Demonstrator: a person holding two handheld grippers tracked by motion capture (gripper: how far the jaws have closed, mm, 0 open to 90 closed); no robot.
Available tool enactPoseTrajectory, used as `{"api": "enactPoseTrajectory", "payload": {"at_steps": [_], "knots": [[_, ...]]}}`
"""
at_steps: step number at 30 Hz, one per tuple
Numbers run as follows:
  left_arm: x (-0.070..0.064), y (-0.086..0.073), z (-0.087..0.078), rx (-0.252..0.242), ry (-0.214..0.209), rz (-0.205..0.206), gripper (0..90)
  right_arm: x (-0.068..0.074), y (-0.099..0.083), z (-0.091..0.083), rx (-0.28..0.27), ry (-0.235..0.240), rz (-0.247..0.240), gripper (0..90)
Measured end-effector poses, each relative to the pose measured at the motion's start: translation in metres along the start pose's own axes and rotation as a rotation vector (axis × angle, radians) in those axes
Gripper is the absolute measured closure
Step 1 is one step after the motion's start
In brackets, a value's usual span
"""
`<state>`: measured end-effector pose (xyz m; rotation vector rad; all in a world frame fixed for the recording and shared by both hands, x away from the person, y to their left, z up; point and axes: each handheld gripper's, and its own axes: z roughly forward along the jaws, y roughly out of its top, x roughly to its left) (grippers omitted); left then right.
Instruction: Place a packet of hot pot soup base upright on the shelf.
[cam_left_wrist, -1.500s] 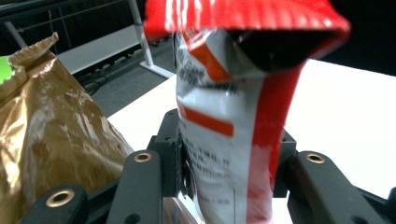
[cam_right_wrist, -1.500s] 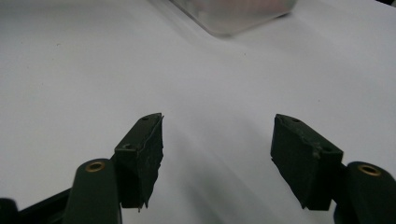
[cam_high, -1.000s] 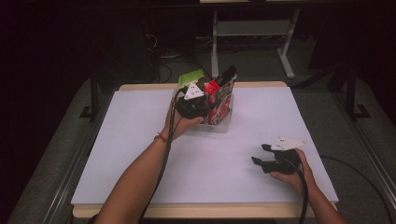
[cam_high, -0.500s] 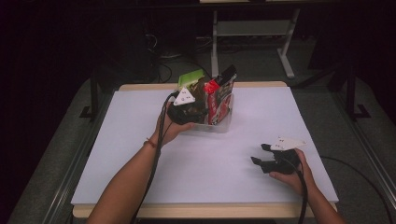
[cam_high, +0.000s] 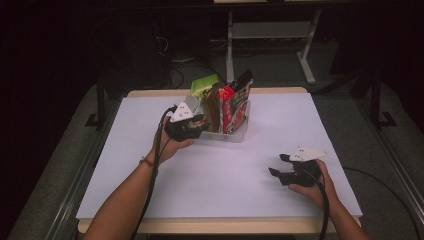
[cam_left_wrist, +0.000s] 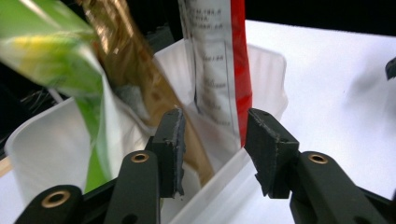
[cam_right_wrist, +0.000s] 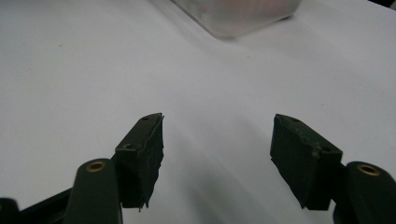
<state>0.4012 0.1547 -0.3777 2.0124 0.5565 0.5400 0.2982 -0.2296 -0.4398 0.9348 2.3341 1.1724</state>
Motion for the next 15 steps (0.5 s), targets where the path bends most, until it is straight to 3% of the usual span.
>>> {"api": "enactPoseTrajectory", "payload": {"at_steps": [7, 15], "knots": [[-0.003, -0.016, -0.014, 0.021, 0.012, 0.026, 50.0, 0.0, 0.0, -0.002, -0.003, -0.009, 0.002, 33.5], [-0.007, -0.033, -0.031, 0.051, 0.015, 0.034, 45.8, 0.006, 0.004, -0.003, 0.011, -0.041, -0.065, 33.7]]}}
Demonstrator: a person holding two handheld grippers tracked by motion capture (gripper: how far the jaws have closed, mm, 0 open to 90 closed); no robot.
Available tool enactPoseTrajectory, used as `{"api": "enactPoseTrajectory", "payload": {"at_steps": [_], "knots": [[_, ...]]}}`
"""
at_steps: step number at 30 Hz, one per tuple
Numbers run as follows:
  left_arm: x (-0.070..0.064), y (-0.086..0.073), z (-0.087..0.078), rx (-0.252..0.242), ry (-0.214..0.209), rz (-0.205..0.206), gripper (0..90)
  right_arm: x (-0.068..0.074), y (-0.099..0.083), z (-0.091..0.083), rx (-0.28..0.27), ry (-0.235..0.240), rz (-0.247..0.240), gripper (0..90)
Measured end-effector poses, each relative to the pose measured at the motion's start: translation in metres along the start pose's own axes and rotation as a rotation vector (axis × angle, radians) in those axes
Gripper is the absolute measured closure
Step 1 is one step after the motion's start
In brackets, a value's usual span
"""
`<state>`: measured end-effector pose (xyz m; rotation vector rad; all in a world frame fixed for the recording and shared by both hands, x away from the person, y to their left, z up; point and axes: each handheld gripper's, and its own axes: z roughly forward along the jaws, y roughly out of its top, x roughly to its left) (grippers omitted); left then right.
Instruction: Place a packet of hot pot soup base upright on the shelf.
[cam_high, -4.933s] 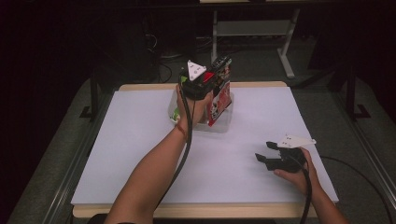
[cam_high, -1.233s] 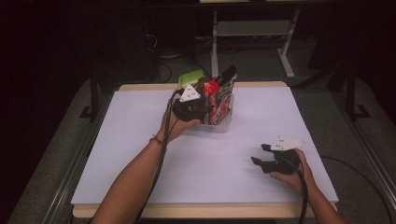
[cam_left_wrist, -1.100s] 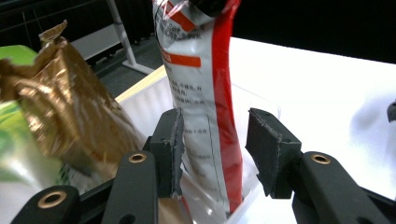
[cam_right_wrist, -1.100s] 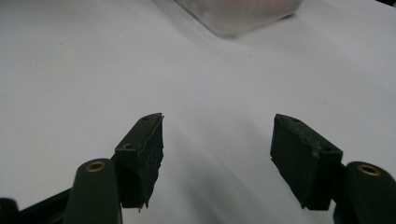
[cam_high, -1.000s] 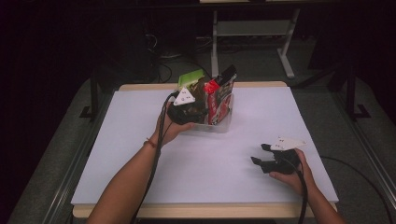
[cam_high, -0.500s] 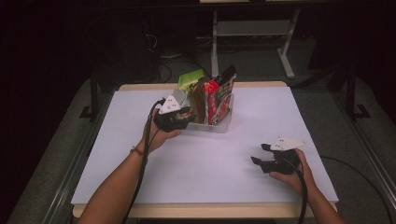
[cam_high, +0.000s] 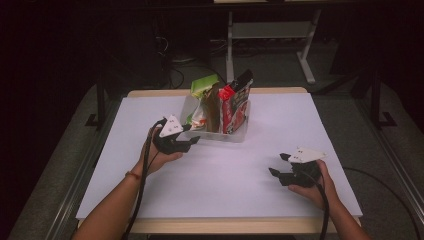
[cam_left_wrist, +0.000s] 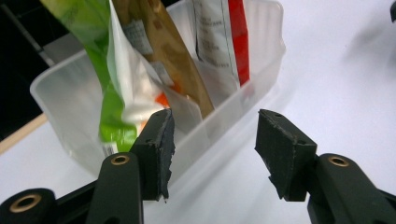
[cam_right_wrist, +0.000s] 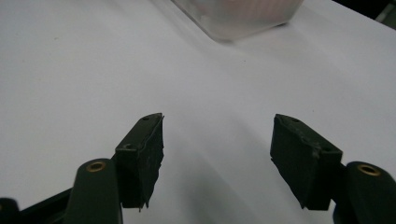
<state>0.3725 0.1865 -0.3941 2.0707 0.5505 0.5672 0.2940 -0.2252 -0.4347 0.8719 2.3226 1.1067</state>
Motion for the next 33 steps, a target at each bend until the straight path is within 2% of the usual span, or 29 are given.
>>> {"api": "enactPoseTrajectory", "payload": {"at_steps": [2, 4, 10, 14, 20, 21, 23, 25, 29, 33], "knots": [[0.0, -0.005, -0.005, 0.007, -0.001, 0.0, 45.1, 0.002, 0.002, -0.001, -0.003, -0.007, -0.014, 33.9], [0.0, -0.01, -0.01, 0.016, 0.016, 0.002, 42.5, 0.003, 0.004, -0.002, -0.004, -0.01, -0.031, 33.9], [0.002, -0.026, -0.025, 0.02, 0.031, -0.025, 41.0, 0.007, 0.007, -0.003, 0.011, -0.03, -0.072, 33.9], [0.003, -0.037, -0.035, 0.042, 0.038, -0.025, 40.6, 0.008, 0.011, -0.004, 0.016, -0.041, -0.097, 33.6], [0.003, -0.051, -0.05, 0.061, 0.044, -0.024, 39.1, 0.007, 0.013, -0.006, 0.027, -0.033, -0.1, 33.4], [0.004, -0.055, -0.053, 0.068, 0.036, -0.039, 39.0, 0.007, 0.011, -0.008, 0.027, -0.036, -0.102, 33.4], [0.003, -0.061, -0.058, 0.069, 0.053, -0.029, 38.3, 0.006, 0.009, -0.011, 0.016, -0.053, -0.097, 33.0], [0.004, -0.068, -0.063, 0.07, 0.042, -0.051, 37.7, 0.006, 0.005, -0.014, -0.003, -0.054, -0.093, 32.4], [0.004, -0.081, -0.075, 0.072, 0.051, -0.059, 36.1, 0.006, -0.002, -0.018, -0.01, -0.062, -0.1, 30.1], [0.004, -0.096, -0.088, 0.067, 0.064, -0.086, 33.3, 0.003, -0.008, -0.026, -0.032, -0.07, -0.086, 28.4]]}}
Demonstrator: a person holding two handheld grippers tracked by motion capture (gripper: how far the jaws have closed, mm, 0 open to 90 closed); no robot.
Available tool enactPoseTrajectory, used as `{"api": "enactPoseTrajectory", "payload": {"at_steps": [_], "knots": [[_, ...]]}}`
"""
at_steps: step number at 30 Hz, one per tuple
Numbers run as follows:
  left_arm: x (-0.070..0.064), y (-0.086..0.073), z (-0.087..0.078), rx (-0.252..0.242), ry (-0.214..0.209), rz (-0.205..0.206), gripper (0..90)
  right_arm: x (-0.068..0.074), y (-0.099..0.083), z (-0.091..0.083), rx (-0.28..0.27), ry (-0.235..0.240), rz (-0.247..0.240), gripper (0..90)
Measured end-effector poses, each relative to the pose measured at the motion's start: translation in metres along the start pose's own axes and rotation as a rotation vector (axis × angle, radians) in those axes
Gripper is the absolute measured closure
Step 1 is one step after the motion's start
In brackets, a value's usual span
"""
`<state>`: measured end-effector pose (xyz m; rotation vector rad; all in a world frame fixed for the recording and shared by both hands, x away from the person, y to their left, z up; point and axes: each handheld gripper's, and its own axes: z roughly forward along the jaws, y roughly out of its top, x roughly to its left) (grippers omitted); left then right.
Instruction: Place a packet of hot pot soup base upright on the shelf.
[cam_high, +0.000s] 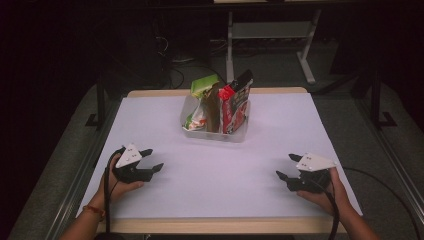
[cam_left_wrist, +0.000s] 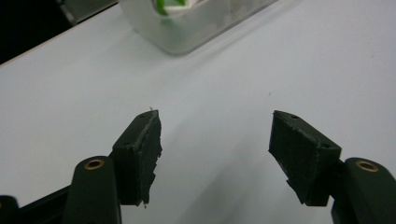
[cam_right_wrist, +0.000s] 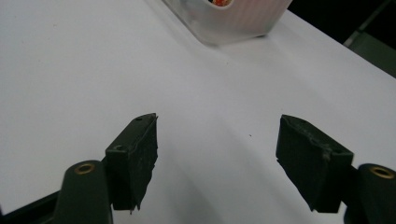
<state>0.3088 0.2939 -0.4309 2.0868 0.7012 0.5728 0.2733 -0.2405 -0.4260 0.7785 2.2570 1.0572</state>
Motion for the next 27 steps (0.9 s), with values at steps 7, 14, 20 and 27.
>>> {"api": "enactPoseTrajectory", "payload": {"at_steps": [7, 14, 20, 27], "knots": [[0.004, -0.019, -0.02, 0.002, 0.017, -0.019, 30.4, -0.003, -0.017, -0.01, -0.016, -0.037, 0.033, 23.5], [0.002, -0.032, -0.036, -0.033, 0.027, -0.044, 29.3, -0.003, -0.035, -0.023, -0.048, -0.051, 0.076, 22.0], [0.002, -0.045, -0.05, -0.081, 0.055, -0.087, 28.5, -0.003, -0.047, -0.035, -0.086, -0.079, 0.123, 21.6], [0.005, -0.061, -0.067, -0.131, 0.089, -0.156, 26.7, -0.002, -0.058, -0.045, -0.121, -0.114, 0.172, 21.6]]}}
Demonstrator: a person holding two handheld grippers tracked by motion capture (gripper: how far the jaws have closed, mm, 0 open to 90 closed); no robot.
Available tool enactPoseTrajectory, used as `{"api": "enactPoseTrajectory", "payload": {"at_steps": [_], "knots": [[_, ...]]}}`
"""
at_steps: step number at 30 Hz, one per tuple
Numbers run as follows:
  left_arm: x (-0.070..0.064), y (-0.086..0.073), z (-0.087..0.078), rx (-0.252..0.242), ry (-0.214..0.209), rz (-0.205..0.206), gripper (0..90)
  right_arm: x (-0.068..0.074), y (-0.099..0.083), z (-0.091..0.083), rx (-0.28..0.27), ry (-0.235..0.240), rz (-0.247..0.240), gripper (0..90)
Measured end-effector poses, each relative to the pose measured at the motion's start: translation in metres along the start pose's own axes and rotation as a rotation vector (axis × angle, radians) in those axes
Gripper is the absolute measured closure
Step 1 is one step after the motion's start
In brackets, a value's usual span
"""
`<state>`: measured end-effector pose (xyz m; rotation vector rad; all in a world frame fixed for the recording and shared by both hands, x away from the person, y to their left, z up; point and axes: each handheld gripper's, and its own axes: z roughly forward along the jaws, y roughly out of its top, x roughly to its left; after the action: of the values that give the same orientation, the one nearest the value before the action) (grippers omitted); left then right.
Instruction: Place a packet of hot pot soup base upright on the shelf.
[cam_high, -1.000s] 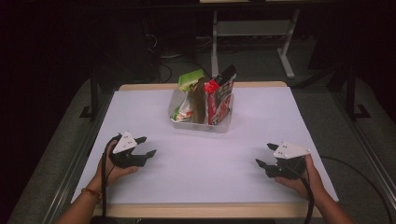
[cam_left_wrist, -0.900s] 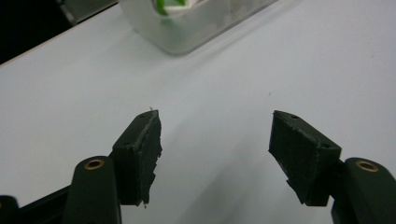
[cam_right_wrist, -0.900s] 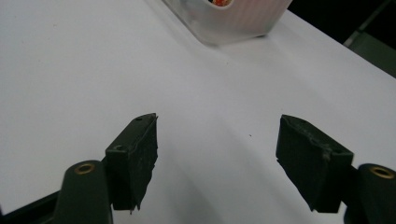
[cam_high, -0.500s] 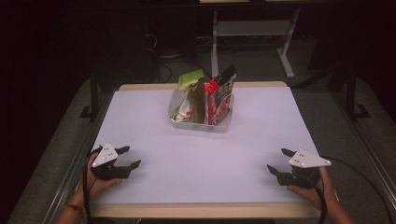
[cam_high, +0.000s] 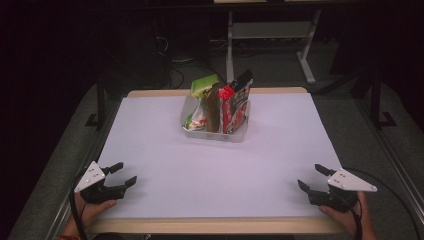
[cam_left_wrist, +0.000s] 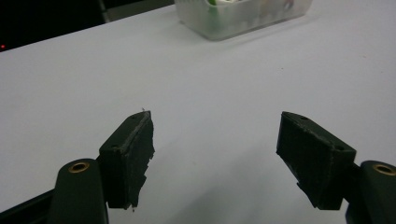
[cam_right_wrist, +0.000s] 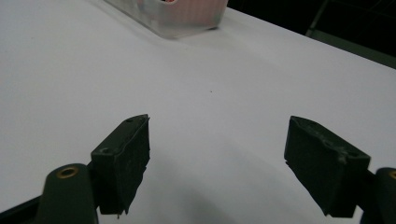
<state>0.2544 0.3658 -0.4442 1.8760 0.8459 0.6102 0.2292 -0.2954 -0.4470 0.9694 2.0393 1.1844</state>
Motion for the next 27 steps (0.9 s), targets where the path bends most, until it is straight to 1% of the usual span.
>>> {"api": "enactPoseTrajectory", "payload": {"at_steps": [3, 5, 6, 7, 9, 11, 15, 19, 24, 27], "knots": [[0.002, -0.002, -0.005, -0.018, 0.014, -0.018, 26.4, -0.002, -0.002, -0.003, -0.014, 0.003, 0.02, 21.0], [0.001, -0.001, -0.009, -0.032, 0.019, -0.025, 26.3, -0.001, -0.005, -0.001, -0.005, 0.004, 0.029, 21.0], [0.0, 0.0, -0.011, -0.042, 0.021, -0.033, 26.3, 0.0, -0.005, -0.001, 0.0, 0.006, 0.027, 21.0], [0.0, 0.001, -0.013, -0.043, 0.028, -0.027, 26.3, 0.001, -0.005, 0.0, 0.0, 0.004, 0.016, 21.0], [-0.002, 0.003, -0.015, -0.059, 0.027, -0.027, 26.3, 0.003, -0.004, 0.001, 0.002, 0.007, 0.003, 20.8], [-0.003, 0.004, -0.016, -0.06, 0.029, -0.017, 26.3, 0.005, -0.002, 0.0, -0.006, 0.003, -0.003, 20.8], [-0.004, 0.005, -0.015, -0.057, 0.029, -0.011, 26.3, 0.007, -0.001, 0.003, -0.002, 0.005, -0.003, 20.8], [-0.004, 0.006, -0.014, -0.062, 0.032, -0.021, 25.6, 0.009, -0.001, 0.004, 0.006, 0.011, -0.016, 20.9], [-0.005, 0.007, -0.012, -0.051, 0.031, -0.012, 25.5, 0.009, -0.003, 0.003, 0.005, 0.018, -0.002, 20.9], [-0.006, 0.007, -0.01, -0.042, 0.029, -0.012, 25.5, 0.01, -0.003, 0.004, 0.006, 0.021, -0.003, 20.9]]}}
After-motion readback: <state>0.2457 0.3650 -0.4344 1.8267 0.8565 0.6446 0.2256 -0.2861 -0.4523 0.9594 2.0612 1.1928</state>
